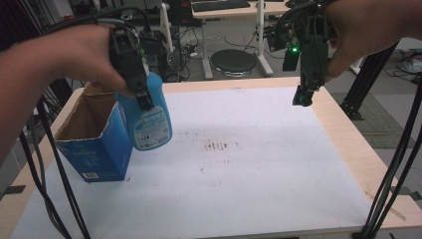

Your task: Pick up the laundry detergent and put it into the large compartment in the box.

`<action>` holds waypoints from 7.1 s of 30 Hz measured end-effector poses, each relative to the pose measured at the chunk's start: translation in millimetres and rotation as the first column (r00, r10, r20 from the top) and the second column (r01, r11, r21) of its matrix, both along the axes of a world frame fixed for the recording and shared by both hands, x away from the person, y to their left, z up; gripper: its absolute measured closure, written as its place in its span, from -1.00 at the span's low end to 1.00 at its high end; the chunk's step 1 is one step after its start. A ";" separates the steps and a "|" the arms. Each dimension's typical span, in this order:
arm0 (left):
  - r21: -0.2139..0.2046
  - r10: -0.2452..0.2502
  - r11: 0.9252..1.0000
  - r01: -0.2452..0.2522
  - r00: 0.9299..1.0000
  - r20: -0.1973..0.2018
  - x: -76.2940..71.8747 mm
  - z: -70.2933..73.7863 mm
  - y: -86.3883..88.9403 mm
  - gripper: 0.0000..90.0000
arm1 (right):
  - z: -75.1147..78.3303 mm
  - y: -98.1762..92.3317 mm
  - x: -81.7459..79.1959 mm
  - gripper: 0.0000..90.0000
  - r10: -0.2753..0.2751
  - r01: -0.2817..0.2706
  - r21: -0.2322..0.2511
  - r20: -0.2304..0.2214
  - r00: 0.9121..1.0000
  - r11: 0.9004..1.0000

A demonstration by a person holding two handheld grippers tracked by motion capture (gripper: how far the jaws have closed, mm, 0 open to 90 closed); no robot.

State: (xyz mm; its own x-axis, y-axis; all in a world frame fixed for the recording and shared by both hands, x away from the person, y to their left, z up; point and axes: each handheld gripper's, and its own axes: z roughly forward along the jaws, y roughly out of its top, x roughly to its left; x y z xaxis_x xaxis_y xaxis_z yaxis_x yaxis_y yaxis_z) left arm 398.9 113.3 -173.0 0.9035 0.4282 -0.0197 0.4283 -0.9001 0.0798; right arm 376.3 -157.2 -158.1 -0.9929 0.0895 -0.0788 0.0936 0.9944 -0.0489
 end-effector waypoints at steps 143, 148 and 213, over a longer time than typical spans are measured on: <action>0.079 0.207 0.975 -0.207 0.978 0.000 31.6 -67.0 131.3 -0.43 | -8.9 -7.8 0.2 -0.96 -0.004 0.004 0.009 -0.005 1.000 1.000; 0.077 0.206 0.975 -0.207 0.978 0.013 28.6 -50.5 130.9 -0.48 | -8.6 -6.6 -0.1 -0.96 -0.009 0.009 0.008 -0.004 1.000 1.000; 0.075 -0.223 0.972 0.224 0.975 -0.014 -7.4 -48.0 -21.5 -0.96 | -8.3 6.5 -10.6 -0.96 0.028 -0.028 0.003 -0.005 1.000 1.000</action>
